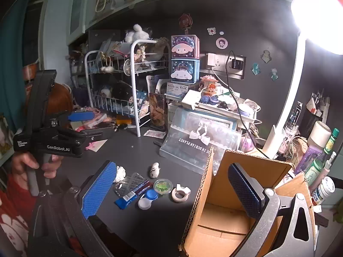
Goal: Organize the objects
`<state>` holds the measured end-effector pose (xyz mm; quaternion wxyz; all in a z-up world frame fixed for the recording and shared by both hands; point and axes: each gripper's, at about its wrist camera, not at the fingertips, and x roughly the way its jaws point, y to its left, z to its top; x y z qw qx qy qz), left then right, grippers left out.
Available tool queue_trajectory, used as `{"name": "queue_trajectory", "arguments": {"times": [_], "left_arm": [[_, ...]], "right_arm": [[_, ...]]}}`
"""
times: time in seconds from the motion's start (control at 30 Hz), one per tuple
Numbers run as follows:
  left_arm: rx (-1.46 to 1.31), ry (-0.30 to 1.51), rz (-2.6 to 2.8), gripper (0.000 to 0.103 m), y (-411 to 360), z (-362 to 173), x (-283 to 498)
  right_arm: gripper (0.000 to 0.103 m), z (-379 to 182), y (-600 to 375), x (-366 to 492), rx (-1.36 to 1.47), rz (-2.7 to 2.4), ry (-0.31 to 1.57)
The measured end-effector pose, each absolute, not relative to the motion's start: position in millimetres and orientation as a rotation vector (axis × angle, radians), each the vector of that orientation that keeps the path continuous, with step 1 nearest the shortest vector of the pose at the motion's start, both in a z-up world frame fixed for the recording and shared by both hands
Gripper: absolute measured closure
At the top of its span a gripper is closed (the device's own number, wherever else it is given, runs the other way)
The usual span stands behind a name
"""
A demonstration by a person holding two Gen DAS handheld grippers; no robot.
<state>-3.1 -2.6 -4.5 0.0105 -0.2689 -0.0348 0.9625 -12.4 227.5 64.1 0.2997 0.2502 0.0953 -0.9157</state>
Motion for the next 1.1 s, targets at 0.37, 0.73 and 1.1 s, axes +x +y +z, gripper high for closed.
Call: {"name": "queue_trajectory", "arguments": {"times": [0.37,0.73,1.1], "left_arm": [[-0.834,-0.109,2.999,0.0,-0.2,-6.4,-3.8],[-0.828,-0.108,3.003,0.0,1.2,-4.5,-1.1],[-0.829,-0.109,3.001,0.0,1.3,-3.8,-0.8]], "right_arm": [[0.0,61.5,226.9,-11.3,0.665,-2.433,0.25],[0.0,59.9,228.6,-11.0,0.667,-2.444,0.246],[0.0,59.7,229.4,-11.5,0.672,-2.444,0.245]]}}
